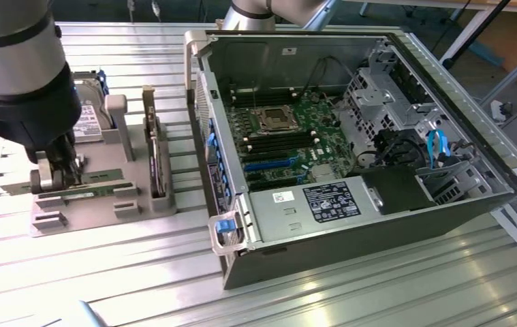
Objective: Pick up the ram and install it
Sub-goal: 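Pick up the ram and move it above insertion slot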
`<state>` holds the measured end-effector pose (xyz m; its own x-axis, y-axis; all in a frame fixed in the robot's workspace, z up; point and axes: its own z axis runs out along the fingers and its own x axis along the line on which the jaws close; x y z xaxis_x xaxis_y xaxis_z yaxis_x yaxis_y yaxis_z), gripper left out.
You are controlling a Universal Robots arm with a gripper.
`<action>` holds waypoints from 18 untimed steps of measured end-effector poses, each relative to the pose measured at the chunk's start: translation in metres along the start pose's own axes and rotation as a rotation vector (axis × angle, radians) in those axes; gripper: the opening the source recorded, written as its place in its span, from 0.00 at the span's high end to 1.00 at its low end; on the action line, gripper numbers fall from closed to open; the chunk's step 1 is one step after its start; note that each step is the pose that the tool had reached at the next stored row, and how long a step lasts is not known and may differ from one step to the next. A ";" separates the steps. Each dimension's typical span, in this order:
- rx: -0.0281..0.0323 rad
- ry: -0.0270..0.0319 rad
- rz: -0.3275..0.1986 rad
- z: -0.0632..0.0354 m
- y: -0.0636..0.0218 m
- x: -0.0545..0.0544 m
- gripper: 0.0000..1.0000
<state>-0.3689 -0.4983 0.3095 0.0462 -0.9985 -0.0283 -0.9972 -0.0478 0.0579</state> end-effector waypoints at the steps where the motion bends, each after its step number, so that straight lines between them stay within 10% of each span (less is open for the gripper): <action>1: 0.0001 -0.0001 0.000 -0.0043 0.0003 0.000 0.87; 12: 0.0000 0.0000 0.000 -0.0789 0.0046 -0.002 0.87; 18: 0.0002 -0.0001 0.000 -0.1006 0.0058 -0.003 0.87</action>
<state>-0.3689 -0.4983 0.4103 0.0462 -0.9985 -0.0285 -0.9972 -0.0478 0.0577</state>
